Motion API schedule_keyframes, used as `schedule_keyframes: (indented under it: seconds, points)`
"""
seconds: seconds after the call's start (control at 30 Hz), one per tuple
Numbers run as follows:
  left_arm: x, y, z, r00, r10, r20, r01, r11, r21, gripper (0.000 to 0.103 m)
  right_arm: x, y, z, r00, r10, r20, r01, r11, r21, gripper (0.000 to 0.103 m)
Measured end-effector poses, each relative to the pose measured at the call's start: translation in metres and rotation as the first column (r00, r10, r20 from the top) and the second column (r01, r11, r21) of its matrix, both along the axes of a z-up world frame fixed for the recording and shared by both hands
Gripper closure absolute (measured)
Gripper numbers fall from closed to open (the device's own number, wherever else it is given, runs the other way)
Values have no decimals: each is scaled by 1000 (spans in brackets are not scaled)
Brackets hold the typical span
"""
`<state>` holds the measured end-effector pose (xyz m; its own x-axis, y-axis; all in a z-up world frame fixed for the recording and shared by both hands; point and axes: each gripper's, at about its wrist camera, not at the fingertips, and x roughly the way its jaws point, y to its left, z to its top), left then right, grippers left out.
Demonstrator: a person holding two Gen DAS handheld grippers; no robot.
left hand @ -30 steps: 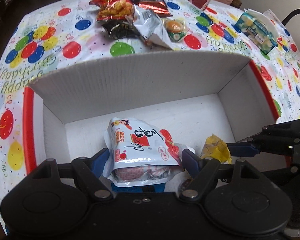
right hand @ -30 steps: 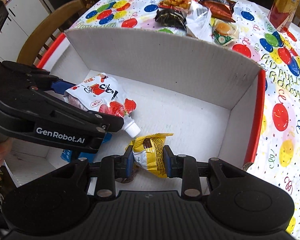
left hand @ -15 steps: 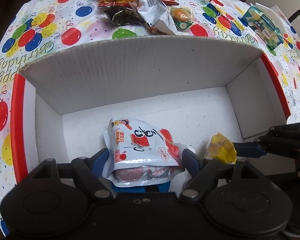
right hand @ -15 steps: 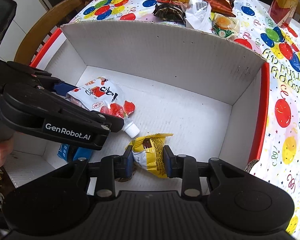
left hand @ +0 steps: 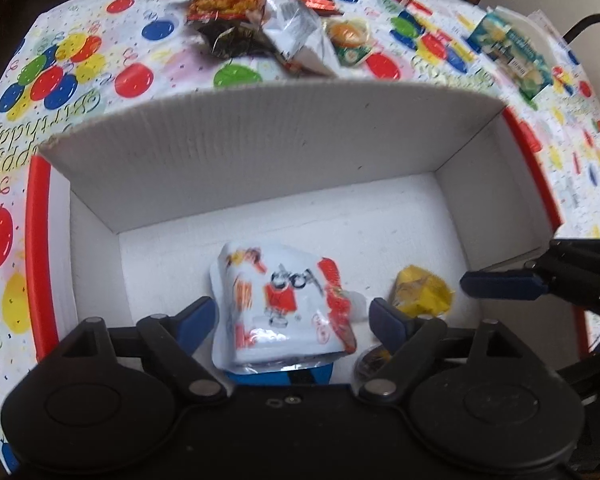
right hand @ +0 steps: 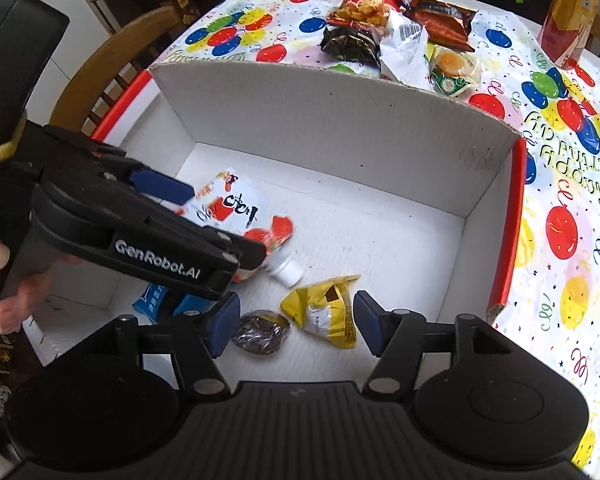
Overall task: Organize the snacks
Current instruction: 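Carry the white pouch and yellow candy into the white box and release both, then lift both tools out of the box back toward the table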
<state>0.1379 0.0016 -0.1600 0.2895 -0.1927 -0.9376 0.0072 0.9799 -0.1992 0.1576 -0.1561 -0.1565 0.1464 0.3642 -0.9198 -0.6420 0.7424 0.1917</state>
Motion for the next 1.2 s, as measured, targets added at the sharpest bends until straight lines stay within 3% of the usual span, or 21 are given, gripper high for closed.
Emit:
schedule_keyframes:
  seconds: [0.17,0.5,0.6,0.87,1.07,1.2]
  points:
    - [-5,-1,14,999,-10,32,10,1000,-3,15,-5,-6,16,1000,5,21,-6,1000,19,36]
    - [-21,5,60,988,-9,152,11,1000,-15,11,-4,-32,65,996,-44,82,36,995,96,35]
    - [-24,7,75,981,-2,196,6,1000,-20,10,0,-39,78,992,-70,103,57,991,121,27]
    - [-24,2,107,949,8,315,-4,1000,-15,2,17,-55,108,980,-129,155,102,979,174,22]
    - [-17,-3,119,922,5,387,-22,999,38,1,39,-65,119,971,-169,172,133,970,203,22]
    - [-5,-6,123,918,23,395,-41,998,37,1,60,-73,127,964,-202,173,162,962,222,21]
